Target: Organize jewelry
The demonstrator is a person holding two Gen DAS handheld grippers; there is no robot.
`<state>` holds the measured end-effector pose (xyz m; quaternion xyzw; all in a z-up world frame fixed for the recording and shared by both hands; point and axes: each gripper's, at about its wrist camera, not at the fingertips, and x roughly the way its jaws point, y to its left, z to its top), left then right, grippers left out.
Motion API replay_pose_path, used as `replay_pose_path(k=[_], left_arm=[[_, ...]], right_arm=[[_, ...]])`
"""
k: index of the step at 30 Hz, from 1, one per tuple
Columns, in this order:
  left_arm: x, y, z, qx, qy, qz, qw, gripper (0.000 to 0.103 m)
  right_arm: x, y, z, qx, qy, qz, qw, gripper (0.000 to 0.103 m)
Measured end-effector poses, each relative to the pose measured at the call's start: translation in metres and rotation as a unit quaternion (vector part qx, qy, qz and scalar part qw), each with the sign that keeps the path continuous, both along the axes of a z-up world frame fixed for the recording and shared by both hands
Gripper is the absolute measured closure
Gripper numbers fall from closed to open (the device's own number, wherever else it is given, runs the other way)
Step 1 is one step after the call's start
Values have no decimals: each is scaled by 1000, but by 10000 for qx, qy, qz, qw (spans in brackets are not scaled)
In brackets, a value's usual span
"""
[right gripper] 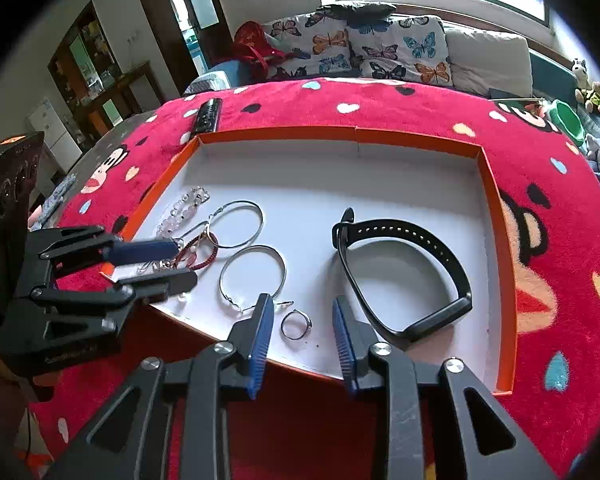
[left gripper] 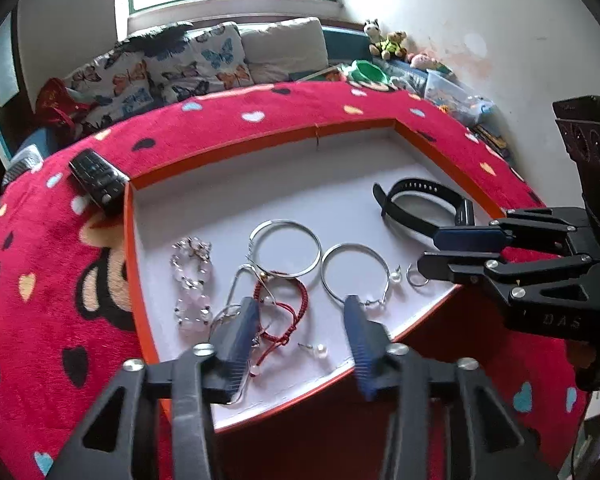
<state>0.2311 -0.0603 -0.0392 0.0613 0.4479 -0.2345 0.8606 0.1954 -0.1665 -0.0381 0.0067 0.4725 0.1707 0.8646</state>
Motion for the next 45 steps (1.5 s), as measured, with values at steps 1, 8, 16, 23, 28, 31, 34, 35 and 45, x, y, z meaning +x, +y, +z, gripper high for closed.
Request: replay_pose_path(k=[1,8,16,23,28,31,34,35,45], left_arm=[[0,0,2,-12,-12,14,10000,53],[-10,4,9,50,-106,116,9999,48],[-32,9,22,103,-395,314,9987,29],[-51,18,35,102,-562,483,9972,20],[-67,27,44,191,-712,689,9949,19],[-77,31,48,244,-782,773,9936,19],[-86,36,51,269,-825,858,9925,19],[-89,38,52,265,-820,896,9922,19],[-115,50,55,296,-765,1160,9899,18]], right_arm=[[-1,0,1,-13,-19,-1,10000,67],[-6,0,6,-45,-70,-58,9999,67],[-15,-2,12,12,-147,-189,9997,62],[-24,-2,15,-10,-220,-317,9993,61],[-35,2,20,-112,-349,-381,9986,60],[-42,4,22,-227,-441,-425,9979,59],[-47,6,23,-213,-464,-420,9978,58],[-49,7,24,-186,-464,-420,9979,58],[-71,9,31,-231,-608,-525,9965,55]])
